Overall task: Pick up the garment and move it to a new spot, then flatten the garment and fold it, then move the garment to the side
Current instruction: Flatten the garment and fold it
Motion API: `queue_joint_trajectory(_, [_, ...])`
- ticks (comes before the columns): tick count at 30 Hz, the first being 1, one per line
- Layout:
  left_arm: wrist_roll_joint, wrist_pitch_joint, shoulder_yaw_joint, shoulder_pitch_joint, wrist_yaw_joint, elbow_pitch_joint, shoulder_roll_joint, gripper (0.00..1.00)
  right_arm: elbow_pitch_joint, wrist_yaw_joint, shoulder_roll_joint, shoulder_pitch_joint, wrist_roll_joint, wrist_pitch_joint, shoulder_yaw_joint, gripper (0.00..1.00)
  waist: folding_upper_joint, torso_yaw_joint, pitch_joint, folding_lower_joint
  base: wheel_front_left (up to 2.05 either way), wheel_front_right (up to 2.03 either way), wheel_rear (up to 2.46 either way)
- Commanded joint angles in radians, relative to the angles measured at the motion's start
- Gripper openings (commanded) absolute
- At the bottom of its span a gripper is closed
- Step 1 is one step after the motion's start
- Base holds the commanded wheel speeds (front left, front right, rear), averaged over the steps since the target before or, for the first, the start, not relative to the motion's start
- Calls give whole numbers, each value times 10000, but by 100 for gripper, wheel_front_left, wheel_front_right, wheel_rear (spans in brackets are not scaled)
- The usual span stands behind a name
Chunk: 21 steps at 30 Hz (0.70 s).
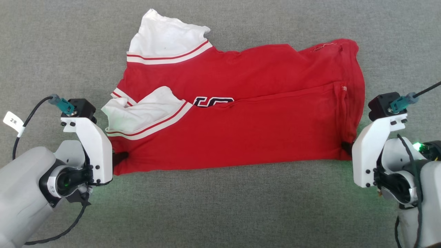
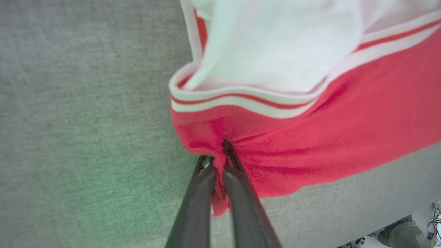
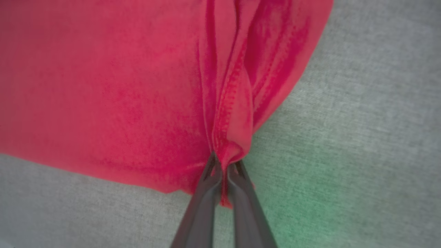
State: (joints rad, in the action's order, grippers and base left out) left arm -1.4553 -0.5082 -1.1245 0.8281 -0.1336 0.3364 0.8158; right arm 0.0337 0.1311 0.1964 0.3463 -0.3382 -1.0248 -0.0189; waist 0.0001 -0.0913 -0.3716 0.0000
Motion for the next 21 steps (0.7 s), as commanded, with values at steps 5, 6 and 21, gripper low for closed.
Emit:
queue_joint_trajectory(5, [-127, -224, -97, -351, -270, -547, 281, 0, -598, -8, 364, -435, -500, -556, -59, 0, -1, -7, 155, 0, 0, 0, 0])
queue_joint_trajectory(6, [-147, -263, -77, -368, -353, -724, 445, 0, -816, -8, 416, -478, -580, -690, -15, 0, -1, -15, 188, 0, 0, 0, 0])
queue_joint_trajectory(21, [-312, 94, 48, -1204, -1903, -3873, 2024, 0, -3224, -8, 445, -2090, -1168, -2433, 804, 0, -1, -44, 189, 0, 0, 0, 0])
